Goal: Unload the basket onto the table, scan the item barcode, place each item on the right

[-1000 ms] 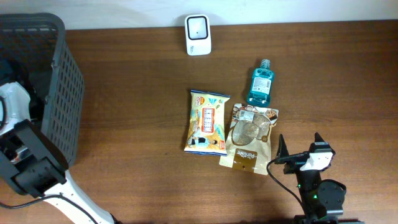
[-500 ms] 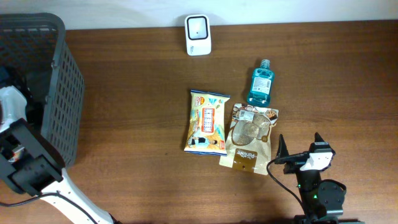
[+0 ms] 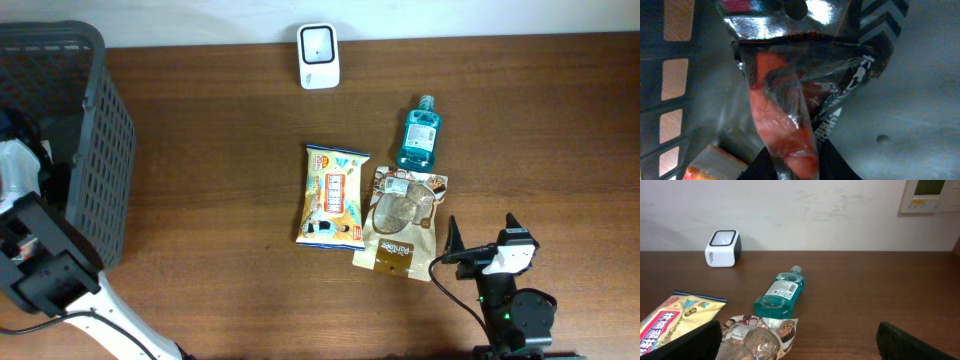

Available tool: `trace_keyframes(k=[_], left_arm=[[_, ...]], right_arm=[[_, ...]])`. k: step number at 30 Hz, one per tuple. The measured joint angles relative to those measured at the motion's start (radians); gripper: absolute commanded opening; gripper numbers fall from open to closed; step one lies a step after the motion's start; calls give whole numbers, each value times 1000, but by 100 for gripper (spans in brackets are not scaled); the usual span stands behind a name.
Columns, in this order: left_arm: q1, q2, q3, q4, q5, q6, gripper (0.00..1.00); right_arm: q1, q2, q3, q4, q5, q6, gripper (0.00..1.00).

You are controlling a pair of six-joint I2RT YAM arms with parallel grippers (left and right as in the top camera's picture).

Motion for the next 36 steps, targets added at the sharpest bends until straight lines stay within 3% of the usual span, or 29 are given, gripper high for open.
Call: trace_keyframes(k=[18, 19, 22, 24, 29, 36], left_arm=[[0, -285, -7, 13, 241, -27, 0], [0, -302, -7, 13, 252, -27, 4], [0, -326, -7, 7, 267, -29, 57], [0, -328, -7, -13, 277, -32, 70], [0, -323, -7, -30, 281, -40, 79], [1, -186, -7, -87, 246, -41, 82]], right_arm=[[0, 0, 0, 0, 0, 1, 98], [0, 0, 0, 0, 0, 0, 98], [0, 0, 0, 0, 0, 1, 98], [0, 0, 0, 0, 0, 0, 98], [0, 0, 0, 0, 0, 0, 98], [0, 0, 0, 0, 0, 1, 98]])
